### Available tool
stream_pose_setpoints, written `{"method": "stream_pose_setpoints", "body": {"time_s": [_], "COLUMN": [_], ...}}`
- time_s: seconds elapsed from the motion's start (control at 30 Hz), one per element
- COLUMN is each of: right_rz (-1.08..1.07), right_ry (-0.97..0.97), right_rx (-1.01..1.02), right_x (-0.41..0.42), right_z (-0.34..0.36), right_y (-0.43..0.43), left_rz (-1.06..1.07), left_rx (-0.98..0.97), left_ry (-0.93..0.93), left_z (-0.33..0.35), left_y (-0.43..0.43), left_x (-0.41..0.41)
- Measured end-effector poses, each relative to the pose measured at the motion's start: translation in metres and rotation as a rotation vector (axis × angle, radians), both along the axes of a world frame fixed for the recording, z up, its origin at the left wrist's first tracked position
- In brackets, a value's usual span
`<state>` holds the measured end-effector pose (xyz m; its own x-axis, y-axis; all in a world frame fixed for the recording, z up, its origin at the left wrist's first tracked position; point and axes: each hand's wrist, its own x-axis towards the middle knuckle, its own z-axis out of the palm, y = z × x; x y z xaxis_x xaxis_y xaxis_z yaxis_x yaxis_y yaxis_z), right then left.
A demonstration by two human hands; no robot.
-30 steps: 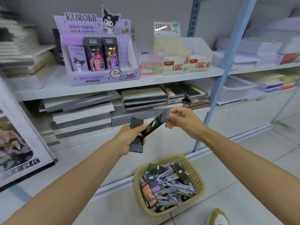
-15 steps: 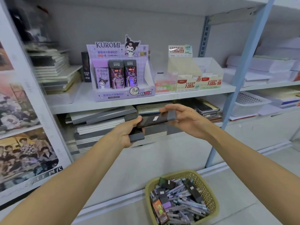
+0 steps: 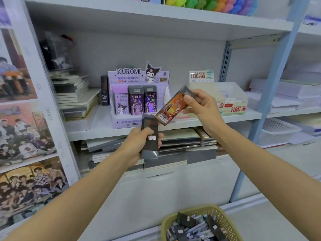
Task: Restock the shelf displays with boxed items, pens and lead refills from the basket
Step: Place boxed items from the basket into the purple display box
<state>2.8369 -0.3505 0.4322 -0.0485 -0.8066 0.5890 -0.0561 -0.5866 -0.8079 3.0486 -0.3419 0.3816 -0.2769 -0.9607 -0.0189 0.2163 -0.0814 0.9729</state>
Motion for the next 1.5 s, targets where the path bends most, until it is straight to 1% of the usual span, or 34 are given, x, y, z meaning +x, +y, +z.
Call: {"method": "stream_pose_setpoints", "body": {"time_s": [0.1, 0.2, 0.27, 0.4, 0.5, 0.63, 0.7, 0.77, 0.87, 0.93, 1.0, 1.07, 1.1, 1.17, 1.23, 1.3, 1.33, 1.4, 1.5], "right_rz": [-0.11, -0.092, -0.058, -0.031, -0.02, 0.015, -0.004, -0.053, -0.165, -0.264, -0.325, -0.337, -0.331, -0.27, -0.053, 0.191, 0.248, 0.221, 0.063], "right_ry": [0.104, 0.293, 0.456, 0.636, 0.724, 0.829, 0.875, 0.849, 0.718, 0.717, 0.741, 0.719, 0.662, 0.481, 0.339, 0.324, 0.33, 0.274, 0.09], "right_rx": [-0.045, -0.028, -0.035, -0.09, -0.086, -0.004, -0.01, -0.051, -0.16, -0.227, -0.225, -0.185, -0.179, -0.175, -0.083, 0.064, 0.102, 0.088, 0.061], "right_x": [0.006, 0.014, 0.023, 0.042, 0.043, 0.038, 0.044, 0.052, 0.055, 0.055, 0.057, 0.06, 0.06, 0.061, 0.062, 0.064, 0.064, 0.06, 0.045], "right_z": [0.035, 0.054, 0.059, 0.054, 0.055, 0.066, 0.066, 0.059, 0.048, 0.041, 0.035, 0.033, 0.034, 0.036, 0.034, 0.027, 0.023, 0.019, 0.021], "right_y": [-0.024, -0.047, -0.059, -0.078, -0.087, -0.093, -0.094, -0.094, -0.093, -0.093, -0.093, -0.091, -0.089, -0.08, -0.068, -0.058, -0.055, -0.051, -0.045], "left_rz": [0.089, 0.231, 0.289, 0.324, 0.313, 0.298, 0.299, 0.294, 0.278, 0.279, 0.285, 0.283, 0.278, 0.257, 0.223, 0.191, 0.174, 0.138, 0.124], "left_rx": [-0.302, -0.426, -0.43, -0.425, -0.435, -0.437, -0.432, -0.42, -0.42, -0.429, -0.436, -0.439, -0.442, -0.46, -0.471, -0.463, -0.459, -0.448, -0.374], "left_ry": [-0.109, -0.114, -0.133, -0.167, -0.163, -0.129, -0.12, -0.121, -0.113, -0.112, -0.105, -0.092, -0.083, -0.086, -0.102, -0.095, -0.081, -0.053, -0.033], "left_z": [0.016, 0.028, 0.032, 0.03, 0.027, 0.026, 0.025, 0.025, 0.024, 0.024, 0.024, 0.026, 0.027, 0.029, 0.03, 0.031, 0.032, 0.035, 0.038], "left_y": [-0.008, -0.017, -0.026, -0.04, -0.045, -0.051, -0.053, -0.054, -0.056, -0.055, -0.055, -0.053, -0.052, -0.049, -0.047, -0.045, -0.044, -0.042, -0.043], "left_x": [0.021, 0.04, 0.051, 0.062, 0.064, 0.065, 0.065, 0.066, 0.066, 0.066, 0.065, 0.064, 0.063, 0.06, 0.053, 0.043, 0.038, 0.029, 0.022]}}
